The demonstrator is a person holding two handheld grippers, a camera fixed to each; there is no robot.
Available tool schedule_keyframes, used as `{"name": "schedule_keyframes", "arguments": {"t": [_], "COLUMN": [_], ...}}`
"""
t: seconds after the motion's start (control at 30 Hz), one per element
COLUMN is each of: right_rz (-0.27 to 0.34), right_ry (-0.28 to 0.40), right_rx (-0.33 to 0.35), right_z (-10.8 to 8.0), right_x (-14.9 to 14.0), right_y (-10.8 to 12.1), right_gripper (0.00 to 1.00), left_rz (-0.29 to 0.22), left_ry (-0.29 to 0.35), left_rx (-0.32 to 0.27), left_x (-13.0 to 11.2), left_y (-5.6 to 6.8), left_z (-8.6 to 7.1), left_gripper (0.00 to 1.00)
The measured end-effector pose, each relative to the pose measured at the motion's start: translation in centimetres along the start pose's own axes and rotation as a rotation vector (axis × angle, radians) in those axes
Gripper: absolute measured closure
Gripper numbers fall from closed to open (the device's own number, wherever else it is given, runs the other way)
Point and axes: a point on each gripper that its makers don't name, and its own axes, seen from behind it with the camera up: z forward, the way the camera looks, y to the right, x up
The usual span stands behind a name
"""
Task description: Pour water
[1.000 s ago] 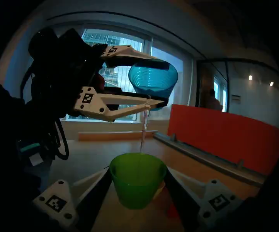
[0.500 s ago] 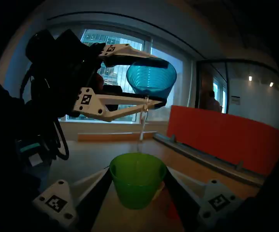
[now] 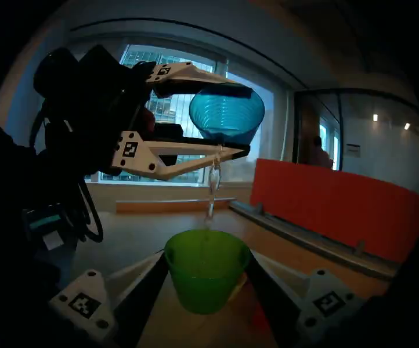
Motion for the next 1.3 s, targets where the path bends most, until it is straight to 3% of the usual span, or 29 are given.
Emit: {"name": "schedule_keyframes", "arguments": {"t": [0.27, 1.3], "right_rz": [0.001, -0.001], "right_ry": [0.001, 0.009], "right_rx": [-0.003, -0.003], "right_z": [-0.04, 0.28], "right_x": [0.06, 0.45], "right_y": [0.17, 0.25], "right_gripper": [0.09, 0.09], "left_rz": [0.031, 0.154], "left_ry": [-0.001, -0.007], "left_rx": [0.008, 0.011], "left_x": [0.05, 0.81], "left_y": [-0.56, -0.67], "left_z": [-0.17, -0.25], "left_gripper": [0.13, 0.13]}}
